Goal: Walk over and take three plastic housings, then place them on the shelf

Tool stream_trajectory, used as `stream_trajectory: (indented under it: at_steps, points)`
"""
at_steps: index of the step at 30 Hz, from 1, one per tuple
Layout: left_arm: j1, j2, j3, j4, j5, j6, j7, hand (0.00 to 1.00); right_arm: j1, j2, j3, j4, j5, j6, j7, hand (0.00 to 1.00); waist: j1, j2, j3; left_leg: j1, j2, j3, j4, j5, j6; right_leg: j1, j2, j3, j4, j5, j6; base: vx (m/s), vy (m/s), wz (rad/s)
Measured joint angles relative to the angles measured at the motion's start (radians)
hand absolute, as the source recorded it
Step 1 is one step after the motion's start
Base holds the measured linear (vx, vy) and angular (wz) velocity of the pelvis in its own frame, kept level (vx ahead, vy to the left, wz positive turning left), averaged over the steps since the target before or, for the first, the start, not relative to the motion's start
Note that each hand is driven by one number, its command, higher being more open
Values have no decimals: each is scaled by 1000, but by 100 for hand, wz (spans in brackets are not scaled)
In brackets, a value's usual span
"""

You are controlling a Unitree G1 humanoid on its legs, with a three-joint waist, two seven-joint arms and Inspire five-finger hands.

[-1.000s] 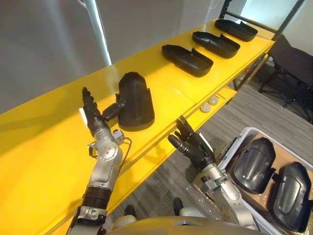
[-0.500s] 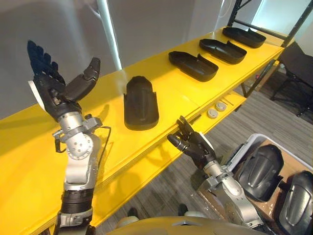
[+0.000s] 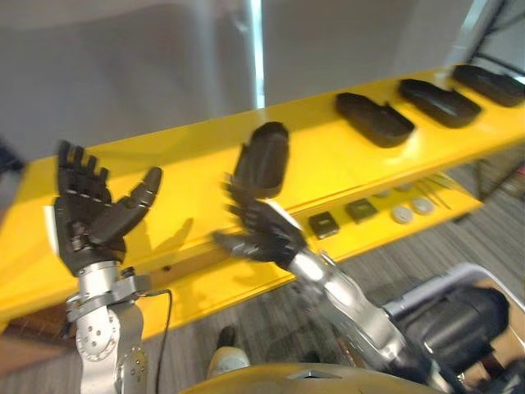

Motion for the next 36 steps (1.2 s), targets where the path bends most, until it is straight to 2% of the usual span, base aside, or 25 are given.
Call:
stream_trajectory:
  at_steps: [1, 2, 4, 5, 7, 8, 9, 10, 11, 13, 14, 15, 16, 17, 19, 23, 25, 29, 36]
  points:
    - [34, -19, 4, 10, -62, -15, -20, 100, -51, 51, -1, -29, -26, 0, -3, 100, 1, 11, -17, 22, -37, 3, -4, 3, 2, 0, 9, -27, 0, 1, 0, -6, 22, 134]
    - [47, -25, 24, 16, -66, -24, -26, 100, -61, 78, -7, -21, -26, -1, -10, 100, 7, 11, -27, 37, -46, -9, -47, 21, 17, -1, 8, -23, 1, 2, 0, -2, 14, 134]
    - [72, -29, 50, 38, -81, -32, -32, 100, -66, 93, -20, -9, -26, 12, -32, 100, 16, -2, -24, 45, -46, 11, -58, 26, 16, -6, 3, -12, 1, 2, 0, 28, -4, 54]
    - [108, -34, 59, 48, -97, -38, -38, 100, -65, 84, -32, 9, -26, 34, -50, 100, 19, -1, -25, 78, -46, 28, -57, 24, 15, -9, 3, -9, 0, 2, 0, 58, 32, 18]
    - [123, -34, 60, 52, -102, -42, -41, 100, -44, 53, -76, 48, -25, 69, -78, 100, 21, -22, -11, 84, -52, 47, -91, 25, 15, -24, -2, -6, 0, 0, 0, -14, 77, -9]
    - [124, -34, 57, 58, -101, -42, -41, 100, -16, 38, -113, 85, -25, 103, -95, 100, 22, -22, 0, 81, -38, 62, -95, 22, 17, -29, 1, -6, 0, -15, 13, -109, 57, -38]
    - [121, -34, 49, 71, -100, -42, -40, 100, 34, 14, -159, 106, -24, 130, -106, 100, 18, -17, 2, 89, -22, 81, -112, 34, 29, -42, -4, -7, 83, -31, -13, -81, 48, -33]
    - [124, -28, 39, 76, -100, -42, -38, 100, 68, 8, -185, 110, -20, 139, -107, 100, 10, -27, 3, 97, -27, 86, -119, 37, 31, -53, -22, -5, 128, -42, -20, -22, 66, -23]
    - [129, -16, 27, 80, -97, -42, -39, 100, 127, -15, -244, 111, 11, 151, -99, 100, -1, -64, 14, 110, -59, 102, -117, 40, 31, -54, -63, 4, 137, -33, -29, 18, 99, -23]
    - [133, -17, 18, 96, -97, -42, -23, 100, 180, -65, -326, 111, 74, 153, -73, 100, -15, -63, 16, 102, -60, 122, -110, 34, 32, -54, -50, 24, 95, -32, -29, 20, 57, -45]
    - [132, -17, 22, 99, -99, -44, -17, 100, 193, -79, -378, 110, 113, 152, -61, 100, -17, -57, 17, 87, -44, 138, -118, 31, 33, -48, -32, 29, 41, -27, -16, -13, -23, -59]
    - [122, -19, 22, 109, -99, -47, -16, 100, 201, -82, -422, 105, 152, 142, -55, 100, -29, -47, 24, 73, -30, 150, -120, 34, 38, -55, -30, 31, 72, -19, -31, -15, -22, -46]
    - [122, -15, 21, 109, -99, -47, -14, 100, 206, -79, -432, 104, 166, 133, -55, 100, -43, -61, 22, 72, -40, 153, -118, 35, 36, -49, -44, 32, 73, -24, -26, 43, -33, -33]
    - [119, -20, 12, 113, -98, -48, -14, 100, 209, -78, -446, 102, 183, 113, -52, 100, -46, -69, 29, 87, -43, 164, -115, 36, 35, -33, -45, 23, 40, 14, -29, 85, -19, -16]
    - [115, -28, -7, 109, -97, -50, -15, 100, 218, -63, -454, 97, 178, 53, -48, 100, -58, -60, 35, 87, -41, 162, -91, 28, 31, -8, -30, 23, 12, 28, -30, 113, -31, -8]
    - [101, -28, -10, 106, -92, -58, -13, 100, 218, -61, -451, 31, 174, 25, -44, 100, -55, -54, 44, 83, -27, 154, -68, 10, 23, 3, -16, 19, 10, 27, -47, 91, -11, 5]
    - [99, -29, -10, 107, -83, -64, -13, 100, 210, -60, -454, 13, 174, -12, -34, 100, -52, -58, 46, 83, -25, 147, -64, 0, 22, 8, -13, 15, 10, 23, -52, 94, 28, 7]
    - [69, -29, -8, 106, -59, -64, -13, 100, 205, -58, -464, 13, 174, -26, -32, 100, -40, -65, 51, 84, -31, 146, -63, -8, 27, 10, -17, 15, 10, 23, -52, 61, 68, 2]
    - [51, -29, -7, 98, -58, -64, -13, 100, 194, -43, -462, 13, 172, -26, -31, 100, -39, -81, 67, 85, -45, 145, -46, -25, 39, 20, -32, 15, 10, 19, -45, 26, 68, 1]
